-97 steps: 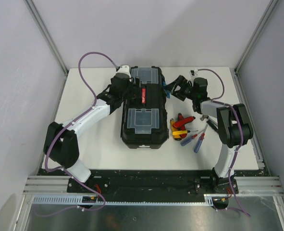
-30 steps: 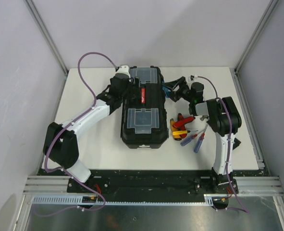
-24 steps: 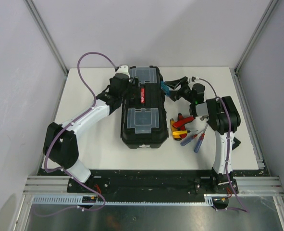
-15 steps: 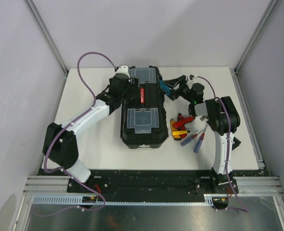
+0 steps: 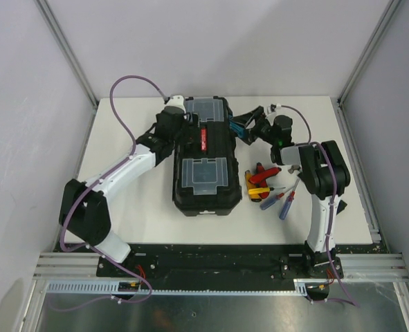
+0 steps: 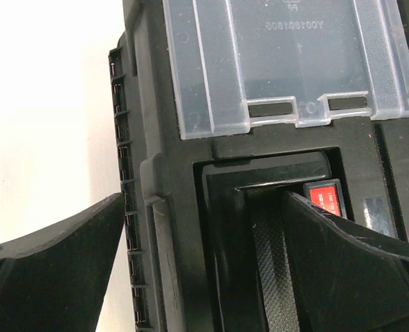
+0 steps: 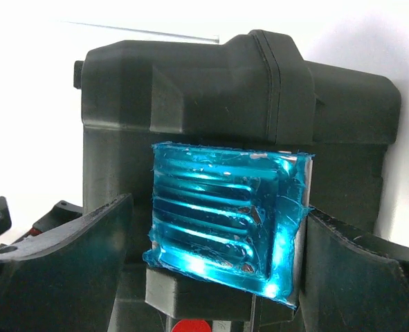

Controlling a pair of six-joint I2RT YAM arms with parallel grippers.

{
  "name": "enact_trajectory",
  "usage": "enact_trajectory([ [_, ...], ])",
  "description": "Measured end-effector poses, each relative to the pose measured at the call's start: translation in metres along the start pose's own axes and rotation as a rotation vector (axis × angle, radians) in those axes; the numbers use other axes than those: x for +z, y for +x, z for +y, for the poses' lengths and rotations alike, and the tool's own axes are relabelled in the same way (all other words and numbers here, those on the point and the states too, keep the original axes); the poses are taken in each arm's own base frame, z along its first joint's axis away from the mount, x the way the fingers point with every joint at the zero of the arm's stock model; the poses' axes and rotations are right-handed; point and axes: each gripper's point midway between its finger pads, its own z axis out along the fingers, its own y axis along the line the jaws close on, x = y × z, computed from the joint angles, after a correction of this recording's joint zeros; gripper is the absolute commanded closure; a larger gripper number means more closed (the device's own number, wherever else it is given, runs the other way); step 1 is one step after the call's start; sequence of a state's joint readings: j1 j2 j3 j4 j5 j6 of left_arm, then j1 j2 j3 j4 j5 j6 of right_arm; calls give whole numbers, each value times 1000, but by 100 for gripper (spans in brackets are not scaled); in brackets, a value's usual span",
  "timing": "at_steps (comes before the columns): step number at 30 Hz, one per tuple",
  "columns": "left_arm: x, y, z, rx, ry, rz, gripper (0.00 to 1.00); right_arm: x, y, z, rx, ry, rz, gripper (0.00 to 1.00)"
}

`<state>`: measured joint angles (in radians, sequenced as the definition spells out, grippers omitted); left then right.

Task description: Pack the tool kit

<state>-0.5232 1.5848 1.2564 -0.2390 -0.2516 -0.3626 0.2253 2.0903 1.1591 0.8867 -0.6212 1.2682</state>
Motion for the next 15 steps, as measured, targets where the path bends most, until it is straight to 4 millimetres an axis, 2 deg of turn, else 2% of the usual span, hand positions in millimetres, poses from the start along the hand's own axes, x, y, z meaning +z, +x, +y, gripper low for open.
enact_trajectory([
  [5, -15, 1, 7, 35, -19, 35, 0, 5, 13, 5, 64, -7, 14, 12],
  [15, -55, 10, 35, 101, -119, 112, 1, 21, 57, 12, 120, 20, -4, 12],
])
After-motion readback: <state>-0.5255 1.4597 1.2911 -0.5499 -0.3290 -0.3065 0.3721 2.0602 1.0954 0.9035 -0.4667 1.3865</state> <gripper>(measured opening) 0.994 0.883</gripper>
